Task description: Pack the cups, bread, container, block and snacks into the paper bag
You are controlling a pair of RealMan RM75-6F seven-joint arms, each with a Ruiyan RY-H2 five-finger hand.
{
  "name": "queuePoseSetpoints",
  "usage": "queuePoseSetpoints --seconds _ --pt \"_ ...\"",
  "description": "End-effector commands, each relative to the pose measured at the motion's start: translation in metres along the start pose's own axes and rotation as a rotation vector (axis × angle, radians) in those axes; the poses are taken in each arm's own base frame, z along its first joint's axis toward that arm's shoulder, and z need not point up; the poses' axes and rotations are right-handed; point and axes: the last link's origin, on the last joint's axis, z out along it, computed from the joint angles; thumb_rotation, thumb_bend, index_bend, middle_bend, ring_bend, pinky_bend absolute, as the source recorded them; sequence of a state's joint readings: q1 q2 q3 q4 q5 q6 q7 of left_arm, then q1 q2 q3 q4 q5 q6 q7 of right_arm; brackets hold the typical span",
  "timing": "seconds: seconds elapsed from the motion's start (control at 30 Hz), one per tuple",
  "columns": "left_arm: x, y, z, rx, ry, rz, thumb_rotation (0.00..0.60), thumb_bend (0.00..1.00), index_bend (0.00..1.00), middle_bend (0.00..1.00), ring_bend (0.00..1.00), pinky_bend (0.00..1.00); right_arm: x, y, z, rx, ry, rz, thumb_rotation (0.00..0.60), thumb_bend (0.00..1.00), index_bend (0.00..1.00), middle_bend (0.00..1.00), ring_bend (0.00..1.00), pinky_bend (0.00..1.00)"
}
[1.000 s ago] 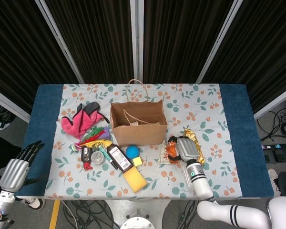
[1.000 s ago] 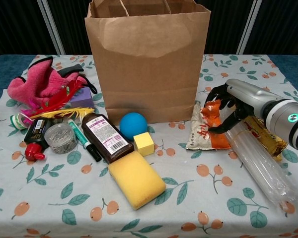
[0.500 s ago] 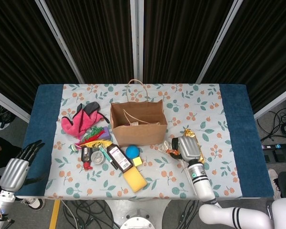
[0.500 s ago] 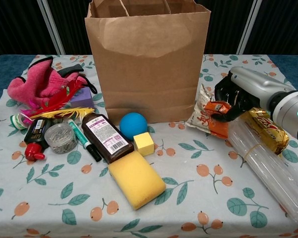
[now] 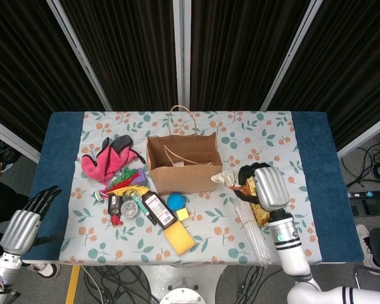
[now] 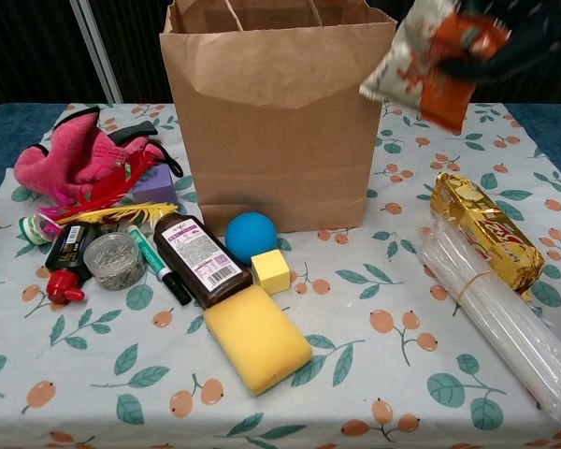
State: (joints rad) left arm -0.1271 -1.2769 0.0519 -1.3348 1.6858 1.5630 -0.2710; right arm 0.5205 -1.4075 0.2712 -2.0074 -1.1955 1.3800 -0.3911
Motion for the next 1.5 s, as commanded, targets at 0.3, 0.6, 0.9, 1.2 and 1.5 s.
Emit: queuePoseSetpoints --seconds 0.3,0.6,0.9,1.2,1.5 --pt "0.001 0.001 0.002 -0.006 0.003 0.006 0.600 0.19 0.14 0.17 0.13 0.24 0.048 -0.047 0.042 0.102 0.148 -0.001 0.600 0.27 0.70 0.64 0.53 0.49" --pt "0.002 -0.001 0.003 0.000 0.006 0.011 0.600 0.19 0.14 0.17 0.13 0.24 0.005 -0.072 0.087 0.112 0.104 0.015 0.600 0.27 0.70 0.64 0.53 0.49" --pt "0.004 -0.005 0.003 0.014 0.011 0.011 0.600 0.19 0.14 0.17 0.13 0.24 -0.011 -0.080 0.098 0.121 0.031 0.052 0.600 0.04 0.38 0.41 0.26 0.22" --pt "0.002 -0.004 0.002 0.009 0.002 0.009 0.600 0.19 0.14 0.17 0.13 0.24 0.012 -0.071 0.091 0.136 0.092 0.087 0.600 0.00 0.21 0.30 0.14 0.13" --pt "-0.001 0.001 0.001 0.000 -0.003 0.008 0.600 0.19 0.14 0.17 0.13 0.24 0.052 -0.017 0.036 0.156 0.091 -0.042 0.600 0.00 0.21 0.32 0.16 0.13"
